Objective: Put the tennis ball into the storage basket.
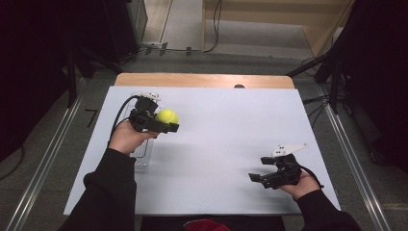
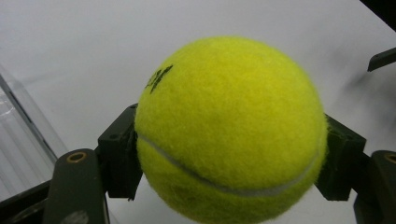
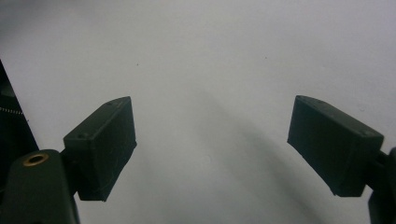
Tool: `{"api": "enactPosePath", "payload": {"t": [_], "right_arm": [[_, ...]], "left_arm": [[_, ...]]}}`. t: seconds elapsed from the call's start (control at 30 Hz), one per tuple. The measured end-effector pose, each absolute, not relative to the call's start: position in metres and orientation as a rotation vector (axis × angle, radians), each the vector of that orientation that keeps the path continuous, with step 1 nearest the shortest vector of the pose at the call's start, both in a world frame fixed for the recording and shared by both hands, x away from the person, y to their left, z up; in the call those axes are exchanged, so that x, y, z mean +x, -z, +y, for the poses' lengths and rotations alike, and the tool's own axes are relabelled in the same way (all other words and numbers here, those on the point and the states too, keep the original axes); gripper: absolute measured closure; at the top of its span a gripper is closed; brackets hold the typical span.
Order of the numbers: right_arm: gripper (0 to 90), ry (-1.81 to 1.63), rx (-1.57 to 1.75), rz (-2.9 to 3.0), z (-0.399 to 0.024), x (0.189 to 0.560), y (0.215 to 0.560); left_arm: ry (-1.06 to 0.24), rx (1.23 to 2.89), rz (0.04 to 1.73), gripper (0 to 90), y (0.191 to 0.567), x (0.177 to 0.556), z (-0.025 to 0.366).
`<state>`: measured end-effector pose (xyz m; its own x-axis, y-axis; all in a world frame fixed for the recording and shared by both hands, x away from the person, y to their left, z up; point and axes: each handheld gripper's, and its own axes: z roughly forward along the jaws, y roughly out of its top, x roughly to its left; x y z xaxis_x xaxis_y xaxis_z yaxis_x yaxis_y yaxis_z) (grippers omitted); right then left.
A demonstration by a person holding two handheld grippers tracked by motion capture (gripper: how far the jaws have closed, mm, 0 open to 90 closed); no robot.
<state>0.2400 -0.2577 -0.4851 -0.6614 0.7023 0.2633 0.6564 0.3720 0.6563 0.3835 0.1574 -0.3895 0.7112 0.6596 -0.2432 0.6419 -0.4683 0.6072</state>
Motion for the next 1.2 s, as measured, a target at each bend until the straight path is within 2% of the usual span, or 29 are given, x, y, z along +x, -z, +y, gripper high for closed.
{"api": "enactPosePath", "payload": {"t": [0.27, 1.2], "right_arm": [[13.2, -1.18, 1.26, 2.555, -0.257, 0.24, 0.485], [13.2, -1.185, 1.255, 2.559, -0.257, 0.24, 0.485]], "left_arm": [[-0.096, 2.203, 1.054, 26.5, 0.388, 0.387, 0.169], [-0.155, 2.122, 1.197, 26.4, 0.387, 0.397, 0.206]]}}
